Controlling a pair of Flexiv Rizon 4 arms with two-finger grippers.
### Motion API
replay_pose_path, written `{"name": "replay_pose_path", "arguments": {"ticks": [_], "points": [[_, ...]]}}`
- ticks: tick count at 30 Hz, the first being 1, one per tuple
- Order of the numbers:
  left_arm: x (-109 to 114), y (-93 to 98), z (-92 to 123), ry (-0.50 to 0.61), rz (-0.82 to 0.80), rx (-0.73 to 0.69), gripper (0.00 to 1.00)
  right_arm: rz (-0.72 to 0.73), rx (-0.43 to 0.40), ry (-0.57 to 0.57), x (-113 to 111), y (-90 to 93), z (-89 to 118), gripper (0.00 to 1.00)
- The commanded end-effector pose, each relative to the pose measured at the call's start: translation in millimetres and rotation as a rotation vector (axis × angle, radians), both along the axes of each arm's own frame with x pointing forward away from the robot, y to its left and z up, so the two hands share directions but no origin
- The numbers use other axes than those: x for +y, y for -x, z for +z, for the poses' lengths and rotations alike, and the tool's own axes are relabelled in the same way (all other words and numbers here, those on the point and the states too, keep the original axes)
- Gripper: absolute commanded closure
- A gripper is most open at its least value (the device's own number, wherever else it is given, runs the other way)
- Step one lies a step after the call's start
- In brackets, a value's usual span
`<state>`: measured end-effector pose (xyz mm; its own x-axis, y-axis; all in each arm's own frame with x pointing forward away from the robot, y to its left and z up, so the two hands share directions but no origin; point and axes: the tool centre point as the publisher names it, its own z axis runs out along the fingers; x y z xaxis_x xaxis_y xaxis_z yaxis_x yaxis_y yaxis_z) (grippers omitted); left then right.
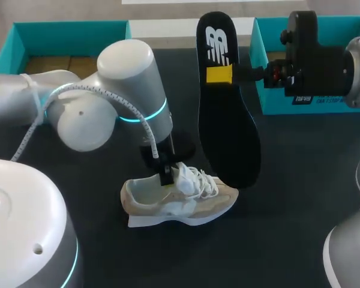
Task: Take the shoe out of the shoebox, open the shoe tongue, remove and reinsert the insole, then place the shoe into the shoebox
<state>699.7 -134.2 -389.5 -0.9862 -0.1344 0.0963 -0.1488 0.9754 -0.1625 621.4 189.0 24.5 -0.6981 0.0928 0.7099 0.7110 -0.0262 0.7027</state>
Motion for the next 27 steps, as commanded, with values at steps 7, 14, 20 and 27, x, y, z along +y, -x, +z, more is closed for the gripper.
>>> {"name": "replay_pose_path", "arguments": {"ticks": [7, 14, 20, 27], "points": [[-3.7, -13.3, 5.9, 0.003, -0.27, 0.155, 1.0, -0.001, 0.001, 0.001, 3.6, -1.4, 0.0, 1.0], [-2.7, -33.6, 18.9, -0.078, -0.486, 0.225, 1.0, -0.001, 0.001, 0.001, 3.6, -1.4, 0.0, 1.0], [-2.7, -33.6, 18.9, -0.078, -0.486, 0.225, 1.0, -0.001, 0.001, 0.001, 3.6, -1.4, 0.0, 1.0], [-2.7, -33.6, 18.9, -0.078, -0.486, 0.225, 1.0, -0.001, 0.001, 0.001, 3.6, -1.4, 0.0, 1.0]]}}
